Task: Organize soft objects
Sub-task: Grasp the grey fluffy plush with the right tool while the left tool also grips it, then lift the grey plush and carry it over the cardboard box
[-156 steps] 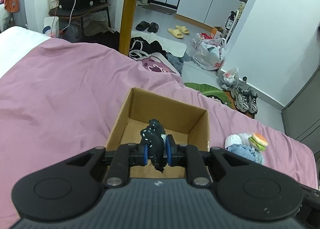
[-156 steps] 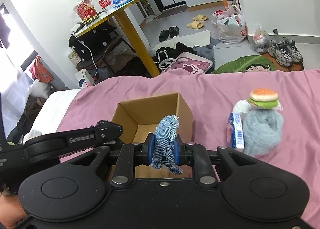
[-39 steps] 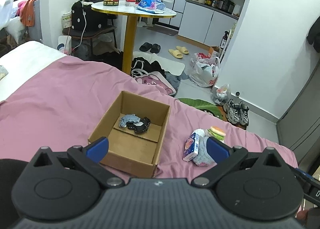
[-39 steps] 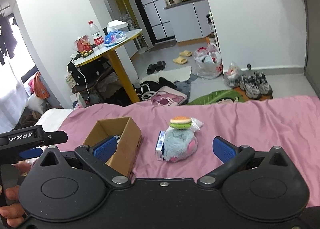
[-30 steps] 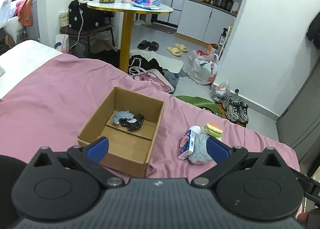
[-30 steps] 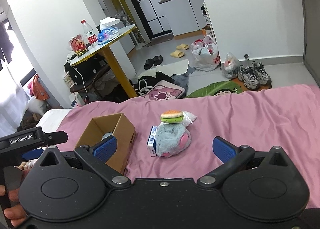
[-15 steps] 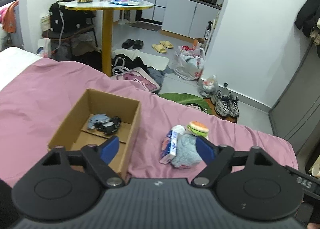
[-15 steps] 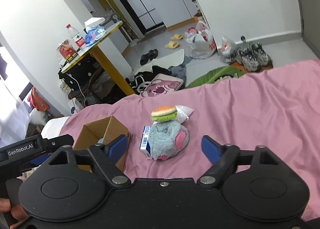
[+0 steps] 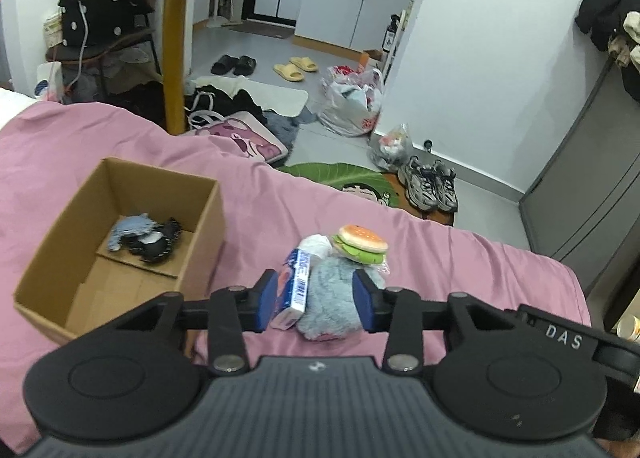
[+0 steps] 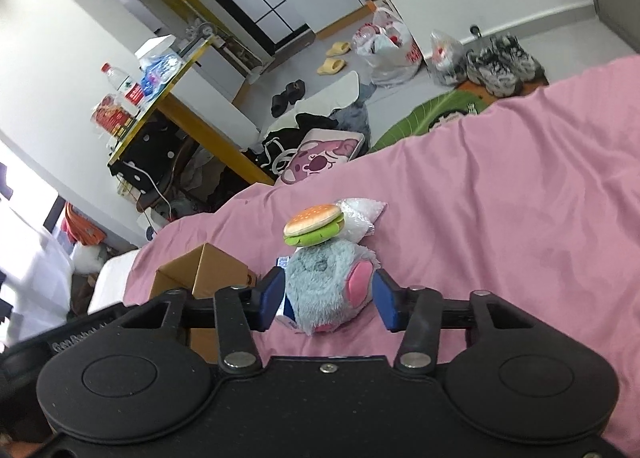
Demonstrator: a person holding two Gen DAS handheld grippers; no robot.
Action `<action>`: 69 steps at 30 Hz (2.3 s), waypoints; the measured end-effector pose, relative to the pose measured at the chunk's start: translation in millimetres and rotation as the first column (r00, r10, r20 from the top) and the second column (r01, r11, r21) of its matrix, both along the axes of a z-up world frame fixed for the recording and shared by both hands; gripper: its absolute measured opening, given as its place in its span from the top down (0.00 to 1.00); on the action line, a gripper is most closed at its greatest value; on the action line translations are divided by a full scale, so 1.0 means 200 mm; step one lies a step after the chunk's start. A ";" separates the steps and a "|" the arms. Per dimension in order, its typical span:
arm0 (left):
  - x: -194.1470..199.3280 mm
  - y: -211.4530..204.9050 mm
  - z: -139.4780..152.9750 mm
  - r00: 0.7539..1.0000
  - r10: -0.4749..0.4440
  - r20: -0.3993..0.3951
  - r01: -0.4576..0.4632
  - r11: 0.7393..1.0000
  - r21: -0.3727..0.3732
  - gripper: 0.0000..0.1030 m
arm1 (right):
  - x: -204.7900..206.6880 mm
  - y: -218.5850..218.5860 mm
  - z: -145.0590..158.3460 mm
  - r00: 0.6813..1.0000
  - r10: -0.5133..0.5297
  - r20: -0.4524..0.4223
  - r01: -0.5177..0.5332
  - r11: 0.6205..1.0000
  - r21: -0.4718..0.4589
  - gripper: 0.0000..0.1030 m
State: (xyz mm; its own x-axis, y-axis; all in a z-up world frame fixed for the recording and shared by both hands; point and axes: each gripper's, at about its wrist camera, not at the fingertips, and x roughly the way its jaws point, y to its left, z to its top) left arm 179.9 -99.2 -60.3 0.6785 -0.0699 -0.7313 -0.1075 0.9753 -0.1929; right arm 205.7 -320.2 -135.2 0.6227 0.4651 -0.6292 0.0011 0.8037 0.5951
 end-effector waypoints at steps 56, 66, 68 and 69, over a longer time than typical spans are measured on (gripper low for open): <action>0.23 -0.13 -0.39 0.978 -0.059 -0.200 0.040 0.995 -0.095 0.85 | 0.14 0.04 -0.30 0.978 0.108 -0.178 -0.099 0.993 0.062 0.82; 0.11 -0.13 -0.30 0.979 -0.093 -0.180 0.075 0.992 -0.105 0.85 | 0.02 0.08 -0.16 0.984 0.105 -0.146 -0.102 0.994 0.027 0.82; 0.09 -0.13 -0.26 0.982 -0.100 -0.163 0.084 0.991 -0.103 0.85 | 0.00 0.08 -0.13 0.987 0.102 -0.127 -0.100 0.995 0.025 0.82; 0.08 -0.13 -0.24 0.983 -0.105 -0.154 0.089 0.991 -0.104 0.85 | -0.02 0.08 -0.11 0.988 0.102 -0.116 -0.100 0.995 0.023 0.82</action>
State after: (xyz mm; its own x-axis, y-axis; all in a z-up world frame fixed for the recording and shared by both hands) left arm 195.5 -124.8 -109.1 0.5412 -0.2052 -0.8155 -0.0498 0.9603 -0.2746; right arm 201.7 -303.9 -157.1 0.4947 0.5333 -0.6862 -0.0089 0.7926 0.6096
